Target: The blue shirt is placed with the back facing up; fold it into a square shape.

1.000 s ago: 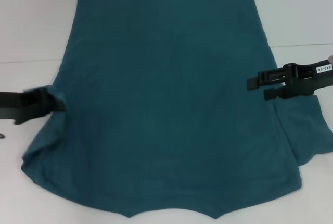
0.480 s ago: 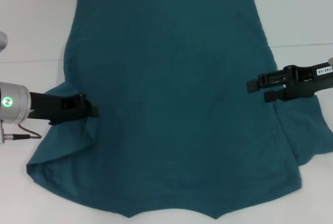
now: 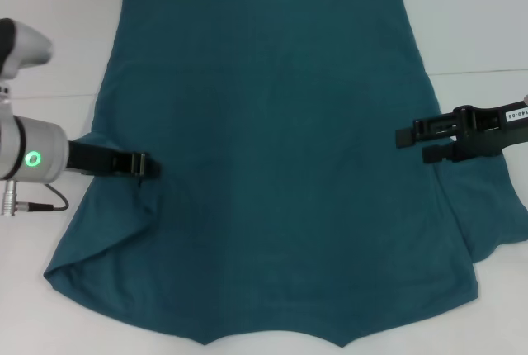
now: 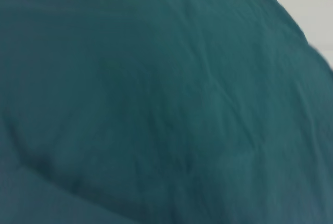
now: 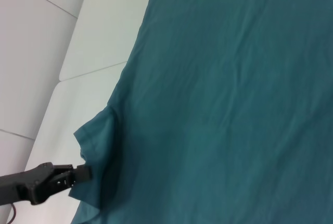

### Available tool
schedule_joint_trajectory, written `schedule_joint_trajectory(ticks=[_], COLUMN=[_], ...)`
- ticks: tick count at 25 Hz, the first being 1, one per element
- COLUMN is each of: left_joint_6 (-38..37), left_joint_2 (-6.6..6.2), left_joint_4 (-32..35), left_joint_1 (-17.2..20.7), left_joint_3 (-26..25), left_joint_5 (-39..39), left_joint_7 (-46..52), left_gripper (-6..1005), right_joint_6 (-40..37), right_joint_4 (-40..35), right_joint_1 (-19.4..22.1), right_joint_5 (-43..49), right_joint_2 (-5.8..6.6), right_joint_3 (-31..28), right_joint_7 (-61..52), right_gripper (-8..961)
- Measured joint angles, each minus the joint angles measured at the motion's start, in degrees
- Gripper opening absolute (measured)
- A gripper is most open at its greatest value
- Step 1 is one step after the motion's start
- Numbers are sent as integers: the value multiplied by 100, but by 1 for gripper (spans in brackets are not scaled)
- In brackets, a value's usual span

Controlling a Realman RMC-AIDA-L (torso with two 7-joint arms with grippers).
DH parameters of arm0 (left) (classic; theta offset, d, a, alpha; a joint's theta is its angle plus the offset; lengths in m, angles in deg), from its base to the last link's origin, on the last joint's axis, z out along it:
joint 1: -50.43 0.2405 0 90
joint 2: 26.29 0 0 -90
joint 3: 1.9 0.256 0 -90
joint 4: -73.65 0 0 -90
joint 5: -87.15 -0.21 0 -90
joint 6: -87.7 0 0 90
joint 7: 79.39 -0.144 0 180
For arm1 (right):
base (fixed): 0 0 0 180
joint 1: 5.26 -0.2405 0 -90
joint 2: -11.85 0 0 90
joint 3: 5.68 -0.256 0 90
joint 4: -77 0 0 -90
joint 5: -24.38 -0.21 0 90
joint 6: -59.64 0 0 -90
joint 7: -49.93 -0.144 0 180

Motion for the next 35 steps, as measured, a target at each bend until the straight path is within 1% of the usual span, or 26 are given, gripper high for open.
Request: schedule_joint_trajectory(ticks=[3, 6, 8, 10, 12, 13, 15, 18, 19, 21, 23, 24, 25, 26, 27, 29, 30, 32, 35], left_joint_6=[166, 270, 347, 386, 399, 412, 425, 644, 724, 873, 867, 831, 759, 691, 641, 549, 530, 555, 802], left_joint_2=[88, 159, 237, 302, 315, 352, 369, 381, 375, 348, 298, 272, 221, 144, 90, -74, -128, -165, -156], left_joint_4=[118, 155, 208, 321, 371, 568, 665, 842, 861, 857, 744, 688, 599, 478, 390, 110, -26, -191, -390], left_joint_1=[37, 37, 48, 116, 145, 283, 367, 612, 664, 730, 703, 684, 654, 635, 629, 608, 591, 565, 528], left_joint_3=[483, 888, 976, 987, 996, 1051, 1109, 1201, 1160, 827, 143, -84, -295, -469, -539, -609, -627, -710, -800], left_joint_5=[-137, -305, -385, -381, -364, -306, -278, -52, 42, 233, 316, 324, 325, 326, 328, 352, 366, 375, 375], left_joint_7=[-561, -857, -988, -1142, -1179, -1350, -1454, -1471, -1388, -1003, -354, -136, 176, 537, 765, 1307, 1434, 1521, 1507], left_gripper=[16, 18, 20, 44, 68, 80, 138, 224, 253, 330, 407, 446, 474, 501, 529, 584, 611, 666, 749], right_joint_6=[14, 29, 39, 44, 46, 50, 60, 70, 79, 84, 83, 86, 86, 85, 85, 83, 79, 72, 62], right_joint_4=[-2, -4, -5, -5, -5, -5, -7, -14, -14, -14, -15, -15, -15, -15, -15, -15, -14, -14, -14], right_joint_1=[4, 11, 10, 11, 18, 25, 34, 46, 50, 53, 56, 56, 54, 52, 50, 53, 54, 55, 55], right_joint_5=[-5, -9, -9, -6, -4, -4, -9, -28, -30, -33, -33, -33, -33, -33, -33, -32, -33, -32, -31], right_joint_2=[0, 0, 0, 0, 0, 0, 2, 8, 11, 14, 15, 15, 16, 16, 17, 17, 17, 11, 7], right_joint_3=[1, 0, 0, 0, 0, 0, -1, -8, -9, -9, -9, -9, -9, -9, -9, -9, -8, -8, -8], right_joint_7=[0, 0, 0, 0, 1, 2, 7, 9, 9, 9, 9, 9, 9, 9, 9, 9, 9, 9, 9], right_gripper=[860, 860, 860, 860, 859, 859, 859, 859, 858, 858, 858, 858, 858, 857, 857, 857, 857, 857, 856])
